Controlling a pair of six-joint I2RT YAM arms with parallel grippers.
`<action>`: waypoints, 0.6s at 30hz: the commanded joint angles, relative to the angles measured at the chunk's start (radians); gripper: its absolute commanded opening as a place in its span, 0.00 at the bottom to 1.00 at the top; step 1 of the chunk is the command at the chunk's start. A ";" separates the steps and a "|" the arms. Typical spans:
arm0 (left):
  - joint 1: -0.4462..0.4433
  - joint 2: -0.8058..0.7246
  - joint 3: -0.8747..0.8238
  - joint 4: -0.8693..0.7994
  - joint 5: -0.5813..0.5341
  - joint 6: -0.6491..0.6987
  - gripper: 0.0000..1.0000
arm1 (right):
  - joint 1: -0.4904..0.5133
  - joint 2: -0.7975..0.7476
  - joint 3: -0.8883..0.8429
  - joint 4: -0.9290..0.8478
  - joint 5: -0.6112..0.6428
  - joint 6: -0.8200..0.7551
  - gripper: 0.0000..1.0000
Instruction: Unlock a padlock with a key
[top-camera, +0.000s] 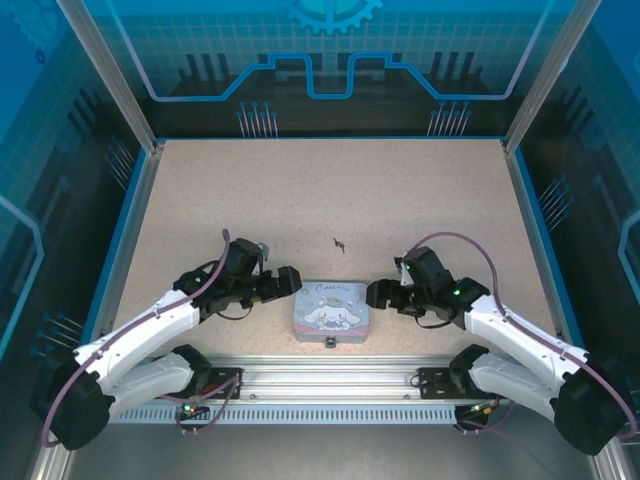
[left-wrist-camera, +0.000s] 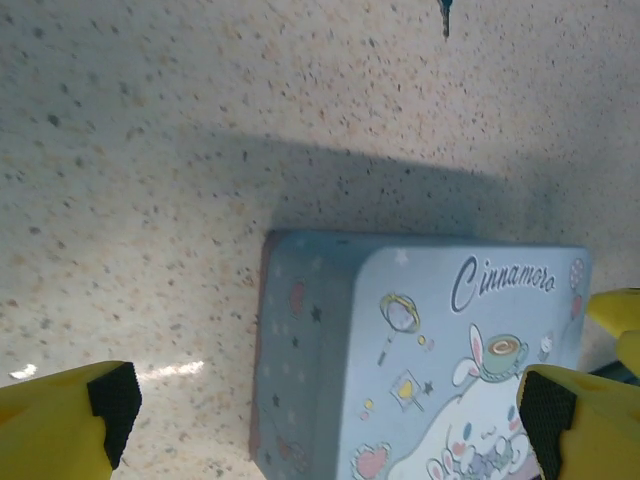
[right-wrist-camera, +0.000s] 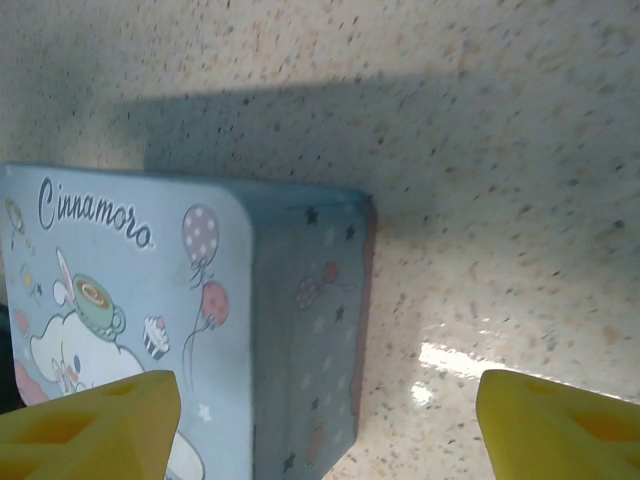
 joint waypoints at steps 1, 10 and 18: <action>-0.046 -0.004 -0.028 0.050 0.006 -0.072 0.99 | 0.048 0.011 0.010 -0.009 0.008 0.048 0.78; -0.142 0.106 -0.045 0.194 0.011 -0.160 0.99 | 0.124 0.117 0.044 0.062 -0.010 0.068 0.64; -0.104 0.134 -0.037 0.243 -0.026 -0.197 0.99 | 0.142 0.286 0.147 0.160 -0.053 0.040 0.43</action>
